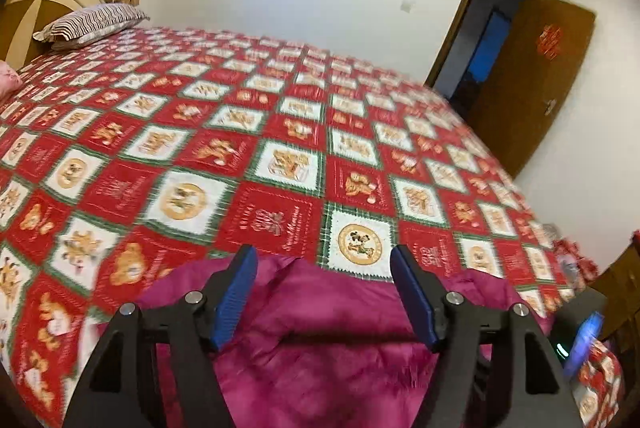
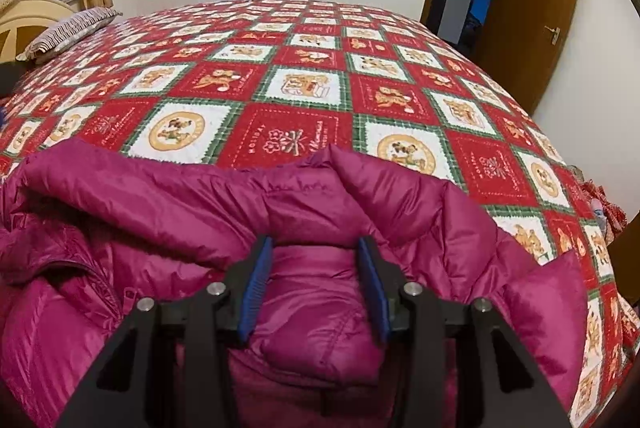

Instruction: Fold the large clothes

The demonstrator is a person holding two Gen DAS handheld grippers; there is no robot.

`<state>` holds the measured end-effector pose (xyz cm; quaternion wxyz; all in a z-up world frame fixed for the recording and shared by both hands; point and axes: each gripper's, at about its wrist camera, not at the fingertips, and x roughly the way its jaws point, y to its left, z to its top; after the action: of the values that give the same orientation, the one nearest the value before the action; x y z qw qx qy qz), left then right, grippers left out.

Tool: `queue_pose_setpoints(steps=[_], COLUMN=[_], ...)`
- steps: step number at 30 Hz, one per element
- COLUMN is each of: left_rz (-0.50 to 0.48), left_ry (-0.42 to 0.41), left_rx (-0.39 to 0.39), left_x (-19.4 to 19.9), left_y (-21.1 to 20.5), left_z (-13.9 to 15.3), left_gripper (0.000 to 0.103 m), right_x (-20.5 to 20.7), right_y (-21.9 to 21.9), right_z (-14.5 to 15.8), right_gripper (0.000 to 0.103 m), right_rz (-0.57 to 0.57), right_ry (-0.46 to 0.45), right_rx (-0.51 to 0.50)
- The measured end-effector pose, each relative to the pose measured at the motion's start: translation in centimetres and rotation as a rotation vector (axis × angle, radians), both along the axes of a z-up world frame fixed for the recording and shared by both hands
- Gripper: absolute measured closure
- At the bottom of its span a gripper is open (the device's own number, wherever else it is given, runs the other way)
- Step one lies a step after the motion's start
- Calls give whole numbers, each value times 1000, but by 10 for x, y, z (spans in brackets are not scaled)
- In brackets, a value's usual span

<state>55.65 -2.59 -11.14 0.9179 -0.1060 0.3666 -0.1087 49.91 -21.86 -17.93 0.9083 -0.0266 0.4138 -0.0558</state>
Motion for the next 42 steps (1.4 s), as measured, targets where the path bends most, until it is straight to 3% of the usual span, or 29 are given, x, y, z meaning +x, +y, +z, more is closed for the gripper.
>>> queue_pose_setpoints(steps=[5,8,13,16,19,22,25,26,29,42], left_rz=[11,15,29,31,33,33,33,33,35,40], left_ry=[154,123,103,100,95,94,94,93,95,92], left_rx=[175,166,275,271,277,275,276,274,283,292], left_x=[19,14,14,15,13,14,13,13,13,14], left_y=[-24,-22,-36,-32,-34,-34,-34,-34,-34,-37], left_z=[-69,-74,-76,-75,-75,-75,-75,-75,-76,-75], left_gripper=[33,33,30,30,30,30,30,30,29,29], right_x=[0,0,-1,-3,-12,-6,12,17,13,10], right_y=[-2,-3,0,-2,-6,-6,-15,-24,-43,-41], right_z=[0,0,1,8,31,45,16,-4,-3,-4], right_gripper=[55,54,50,50,50,50,50,51,50,48], right_rz=[5,9,16,2,-16,-37,-63,-68,-83,-75], right_ry=[-6,-7,-8,-1,-62,-86,29,80,41,11], right_rx=[18,29,24,42,80,1,-69,-28,97,85])
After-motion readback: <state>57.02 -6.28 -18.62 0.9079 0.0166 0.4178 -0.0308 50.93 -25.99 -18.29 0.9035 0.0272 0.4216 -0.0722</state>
